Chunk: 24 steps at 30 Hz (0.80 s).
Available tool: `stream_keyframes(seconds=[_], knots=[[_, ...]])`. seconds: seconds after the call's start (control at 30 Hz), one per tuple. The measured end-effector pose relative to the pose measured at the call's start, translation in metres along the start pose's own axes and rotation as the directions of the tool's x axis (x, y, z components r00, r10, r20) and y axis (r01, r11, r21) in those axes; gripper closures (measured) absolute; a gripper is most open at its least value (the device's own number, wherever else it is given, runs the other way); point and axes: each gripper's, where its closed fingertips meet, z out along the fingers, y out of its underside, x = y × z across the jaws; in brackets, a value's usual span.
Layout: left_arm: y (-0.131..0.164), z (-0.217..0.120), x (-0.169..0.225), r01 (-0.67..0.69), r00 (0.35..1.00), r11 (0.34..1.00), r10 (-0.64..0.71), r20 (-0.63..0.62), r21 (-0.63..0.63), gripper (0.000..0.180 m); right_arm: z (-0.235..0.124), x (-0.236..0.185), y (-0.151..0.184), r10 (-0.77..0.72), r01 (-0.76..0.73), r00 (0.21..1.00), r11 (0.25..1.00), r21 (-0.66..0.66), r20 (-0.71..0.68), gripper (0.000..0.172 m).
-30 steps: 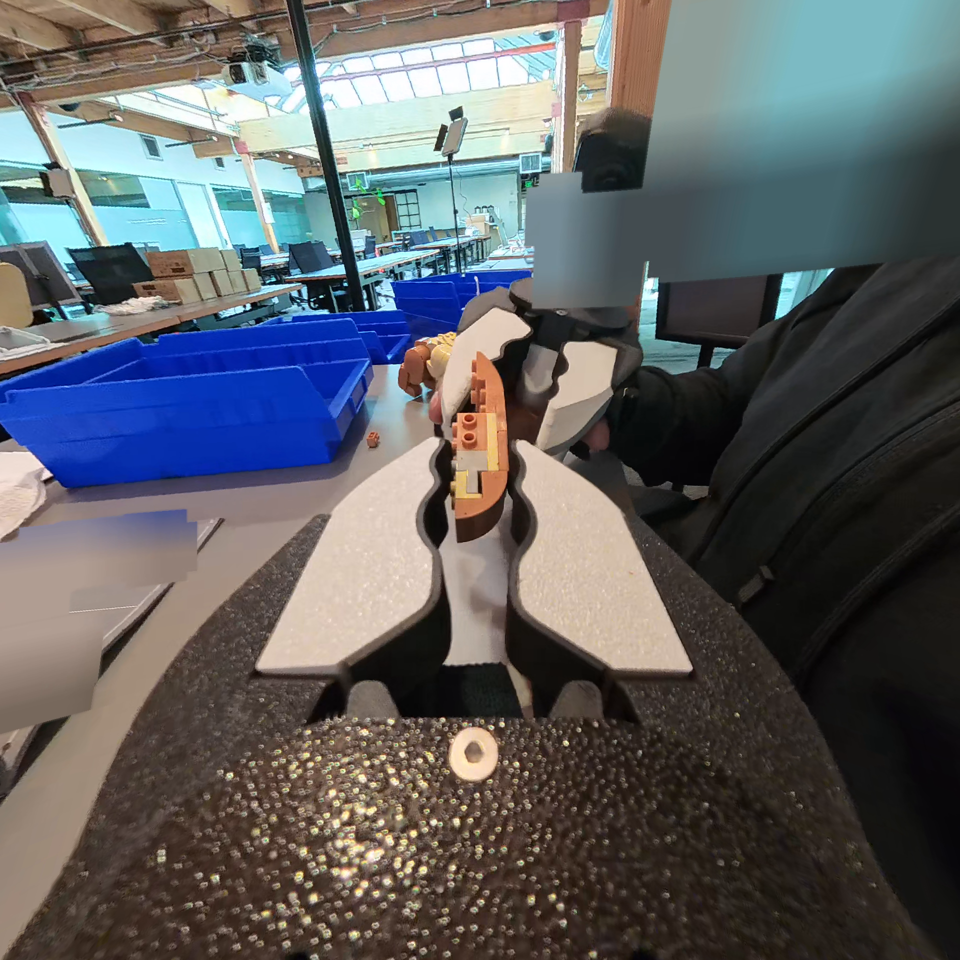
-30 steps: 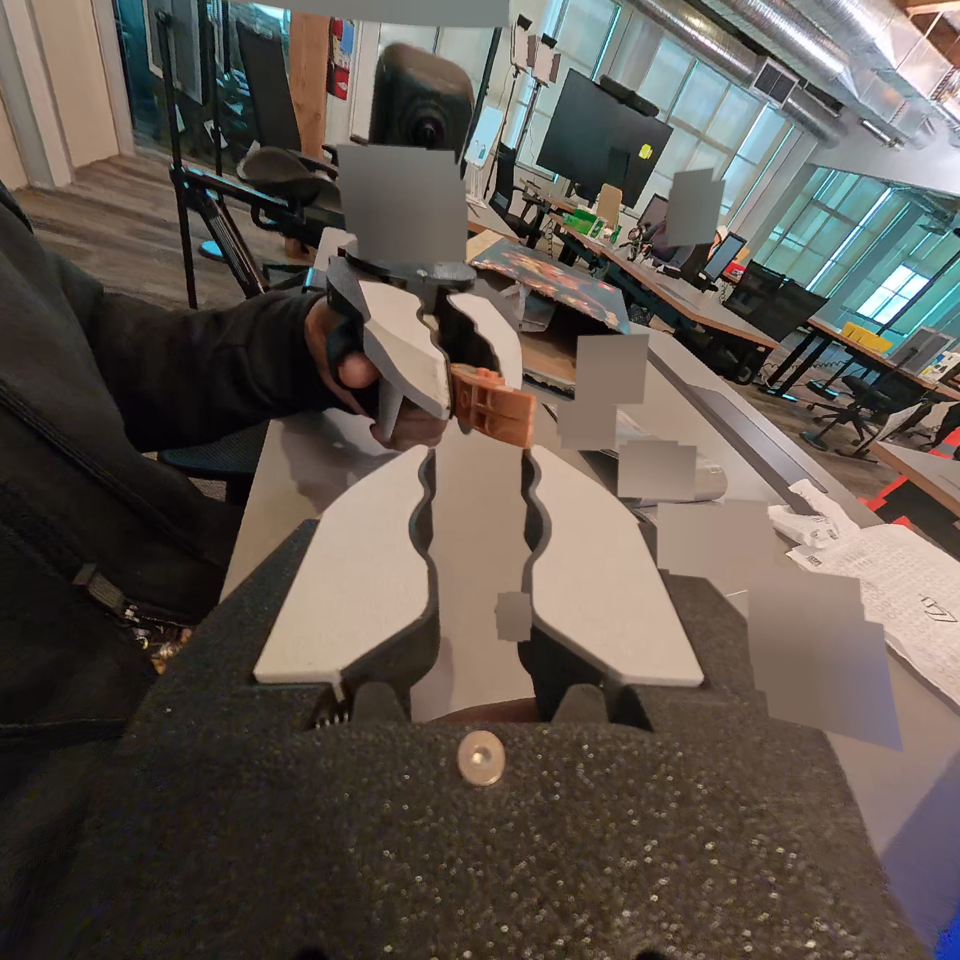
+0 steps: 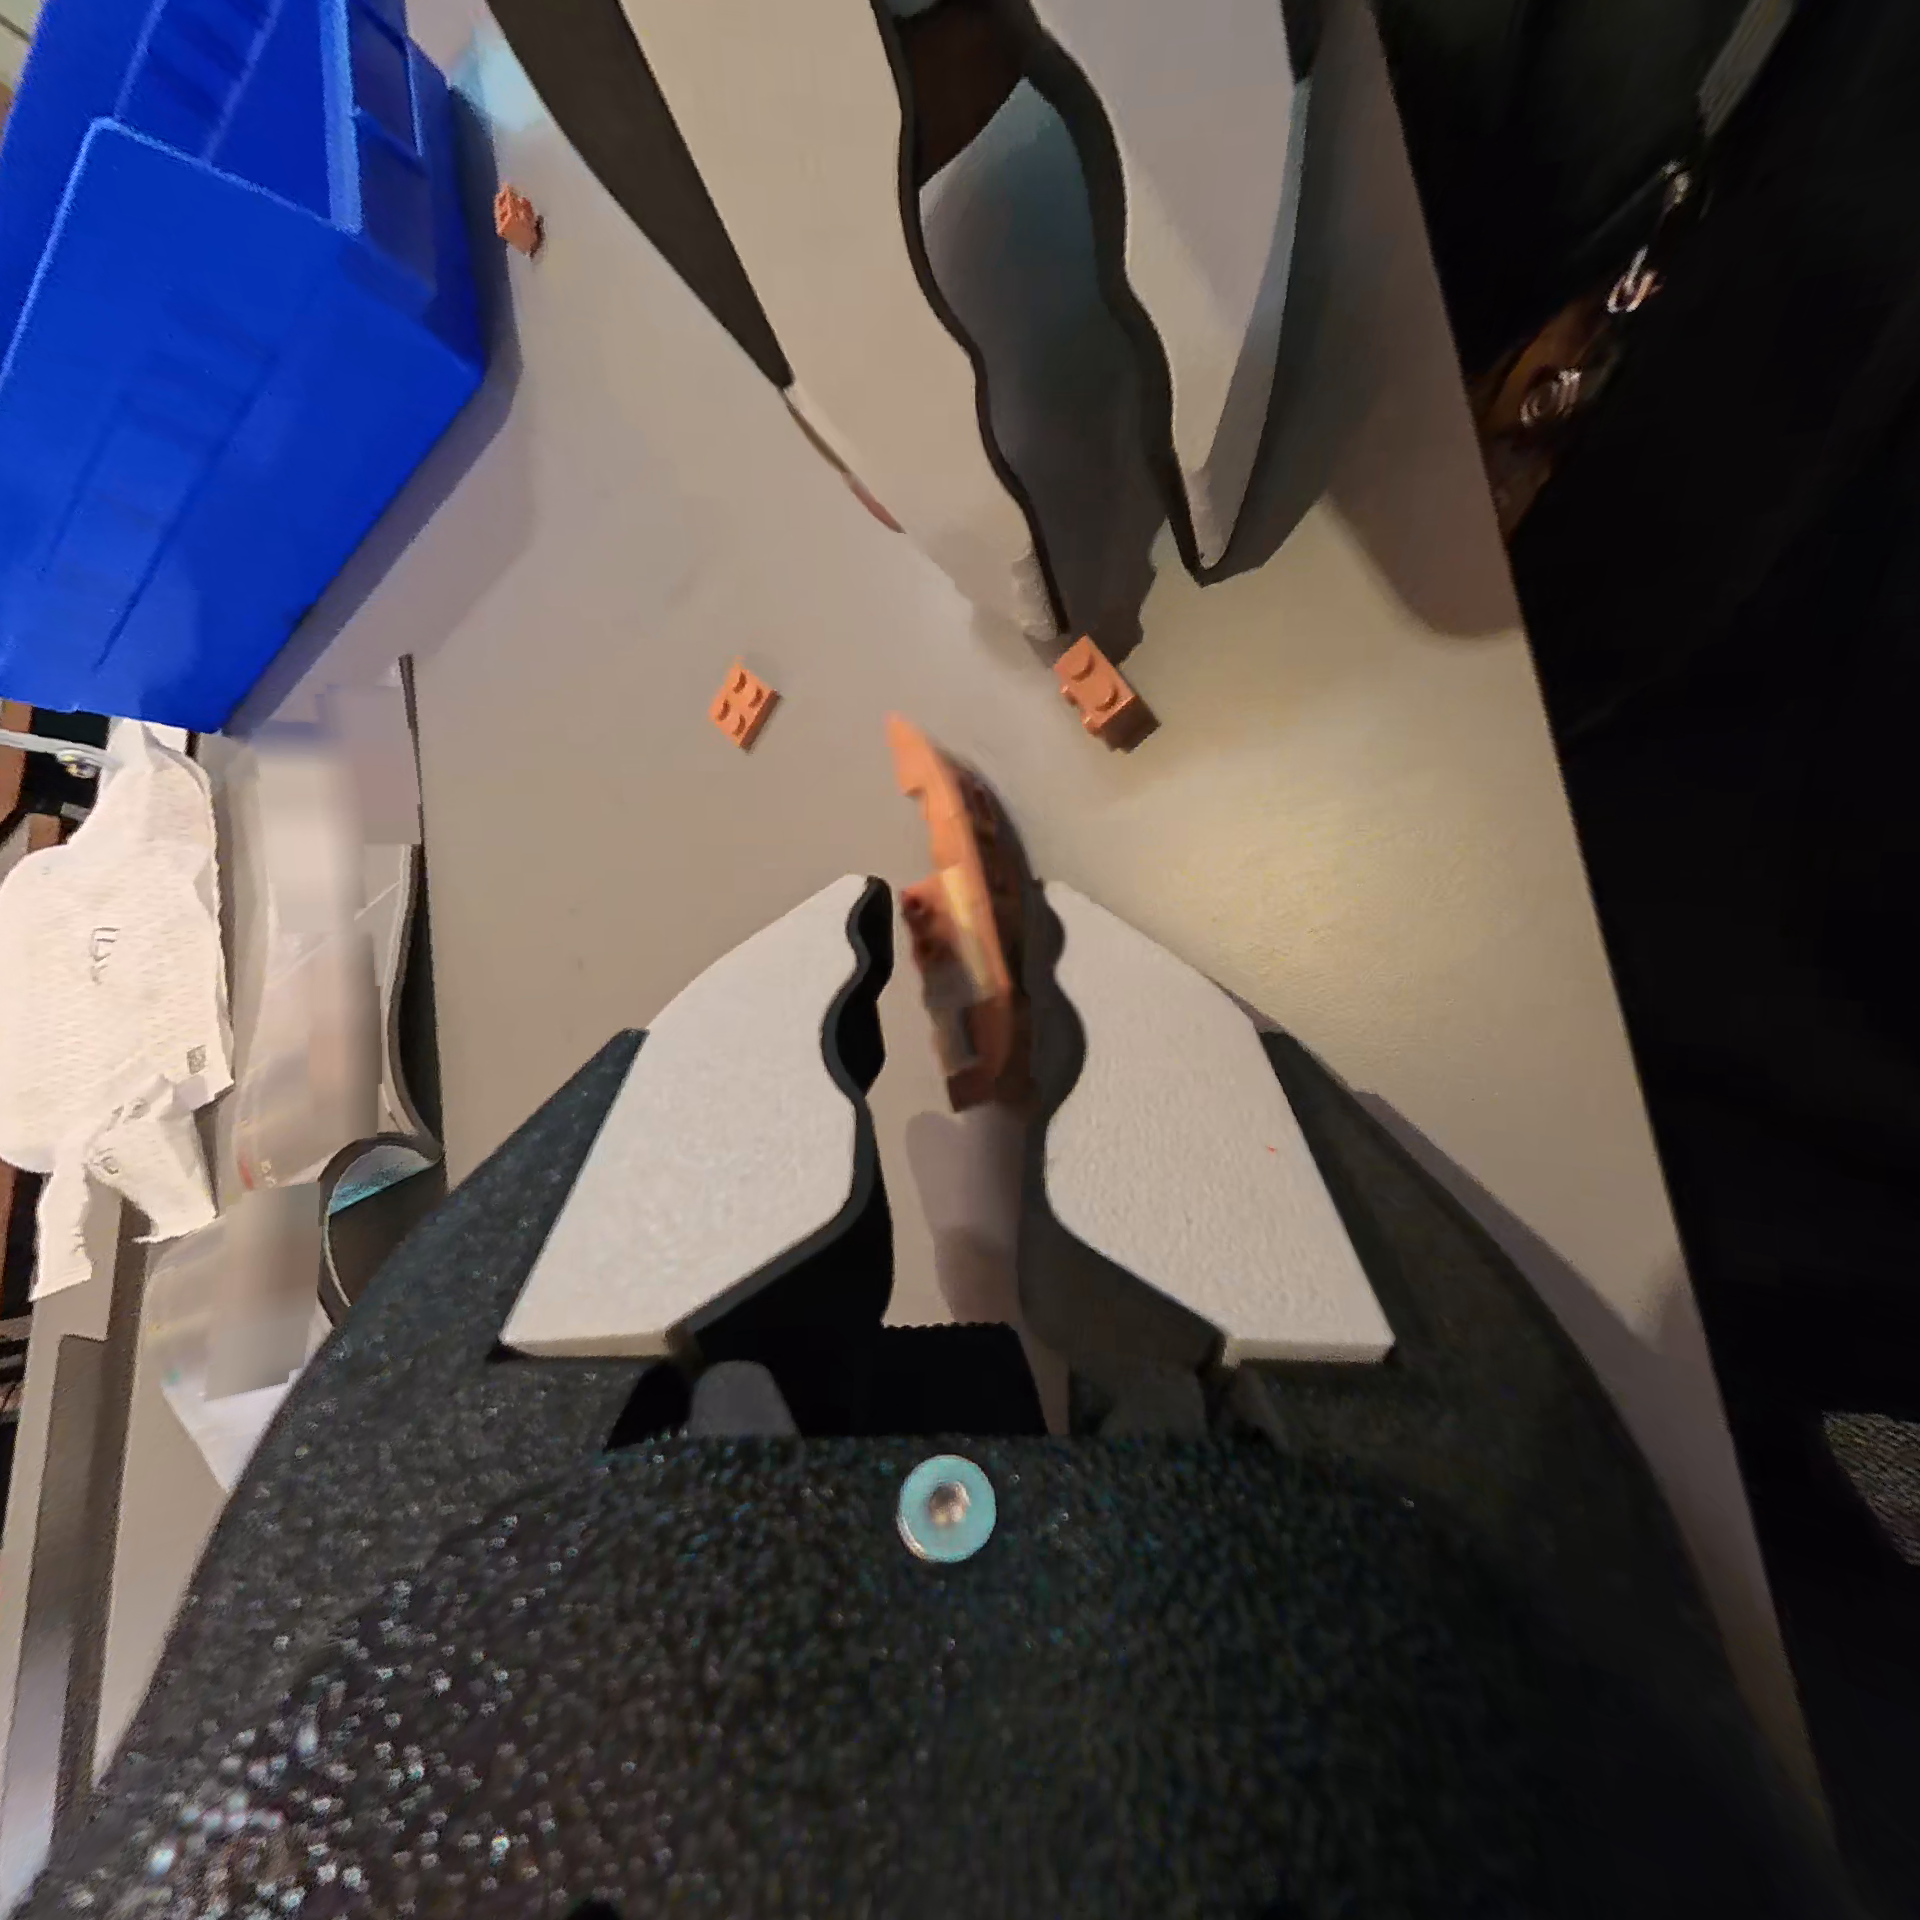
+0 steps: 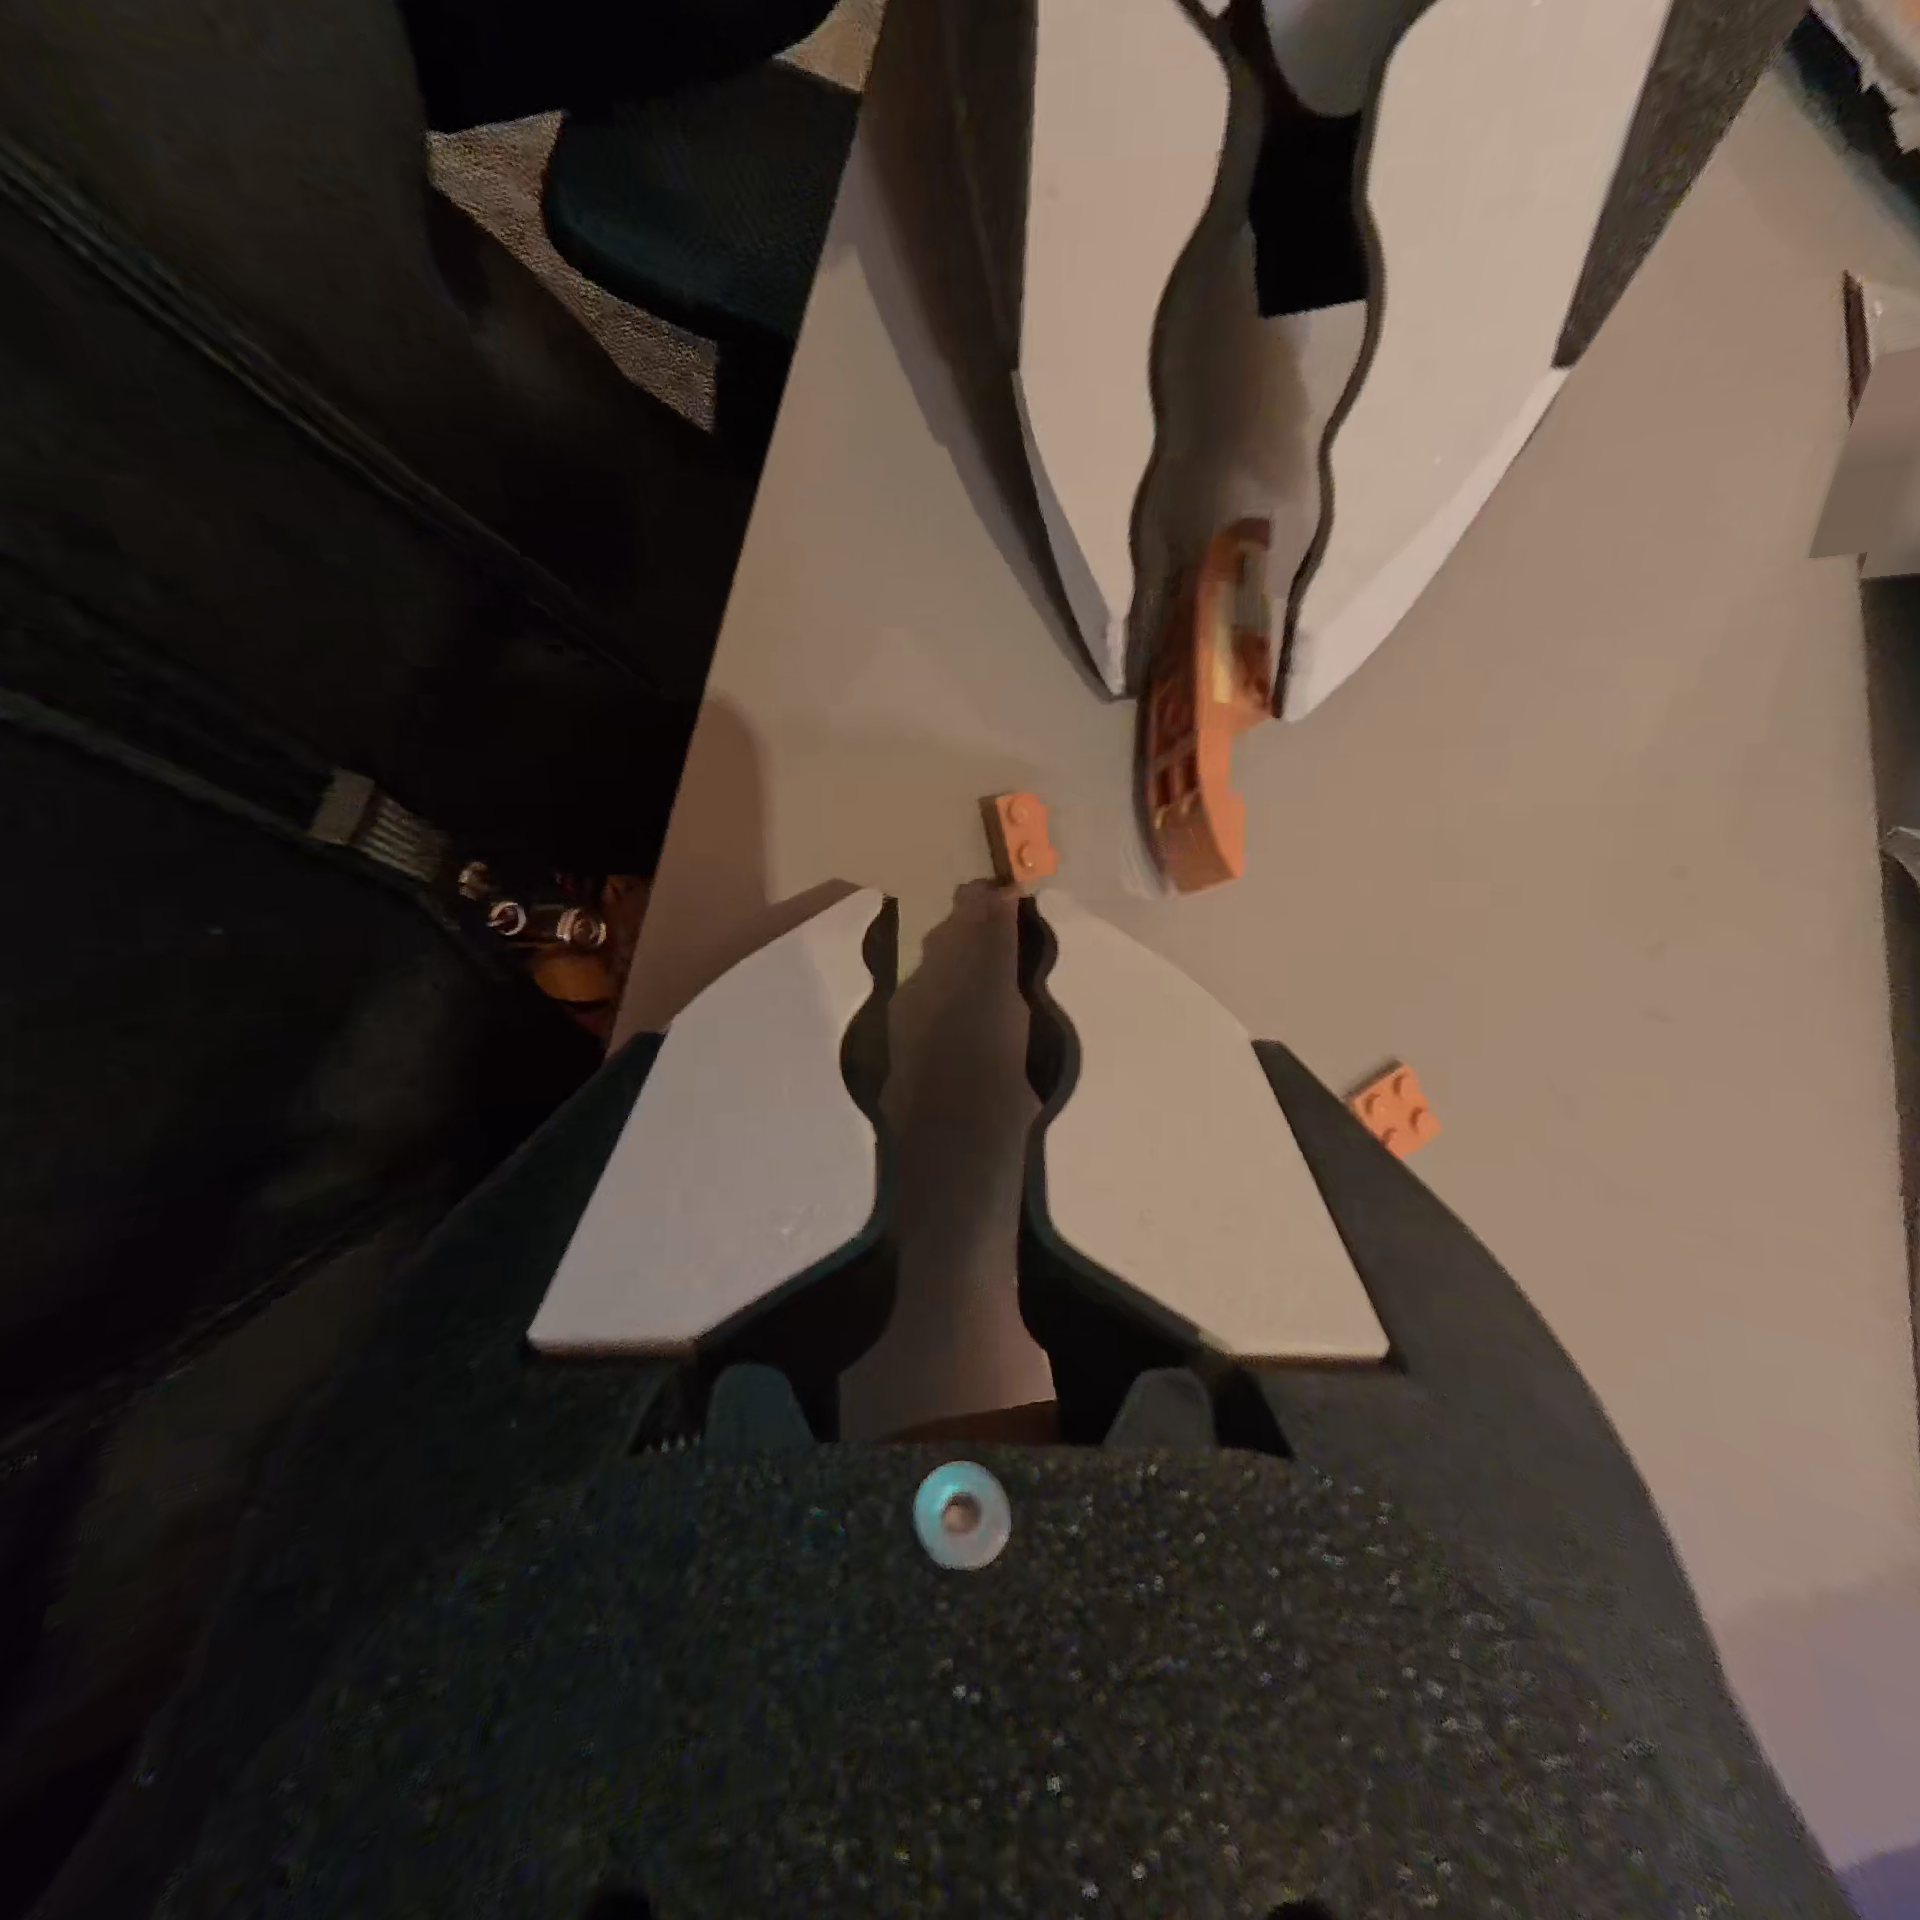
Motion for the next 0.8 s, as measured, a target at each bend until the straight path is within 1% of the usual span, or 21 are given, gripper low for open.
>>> stream_keyframes(seconds=[0.1,0.13,0.2,0.3,0.37,0.43,0.47,0.57,0.67,0.8], knots=[[-0.004,-0.002,0.002,0.012,1.0,0.999,-0.011,-0.02,0.044,0.152,-0.001,-0.01,-0.002,-0.023,0.022,0.999,0.999,0.029,0.044,0.149],[-0.004,-0.003,0.002,0.02,0.999,0.998,-0.019,-0.026,0.056,0.152,-0.002,-0.009,-0.003,-0.028,0.027,0.999,0.999,0.035,0.032,0.149],[-0.005,-0.006,0.0,0.041,0.999,0.996,-0.039,-0.023,0.082,0.152,-0.003,0.0,-0.003,-0.007,0.007,1.0,0.999,0.036,-0.006,0.149],[-0.013,-0.018,0.0,0.096,0.995,0.983,-0.092,-0.036,0.155,0.154,-0.003,0.007,-0.001,0.046,-0.046,0.999,0.999,0.03,-0.001,0.149],[-0.026,-0.029,0.006,0.137,0.989,0.962,-0.12,-0.088,0.236,0.159,0.001,0.005,0.002,0.046,-0.046,0.999,0.999,0.013,0.014,0.149],[-0.04,-0.037,0.018,0.195,0.972,0.932,-0.142,-0.189,0.305,0.166,0.002,0.001,-0.001,0.042,-0.043,0.999,0.999,0.024,0.029,0.15],[-0.045,-0.038,0.025,0.224,0.958,0.923,-0.151,-0.244,0.312,0.169,0.002,0.0,-0.002,0.044,-0.045,0.999,0.999,0.026,0.032,0.15],[-0.047,-0.027,0.036,0.255,0.935,0.931,-0.169,-0.311,0.261,0.178,0.004,-0.003,-0.005,0.044,-0.045,0.998,0.998,0.034,0.037,0.15],[-0.046,-0.017,0.043,0.273,0.919,0.939,-0.19,-0.345,0.21,0.18,0.006,-0.009,-0.01,0.038,-0.041,0.998,0.998,0.048,0.049,0.15],[-0.028,-0.005,0.038,0.28,0.924,0.956,-0.244,-0.295,0.084,0.179,0.005,-0.015,-0.016,-0.015,0.012,0.999,0.998,0.069,0.04,0.148]])
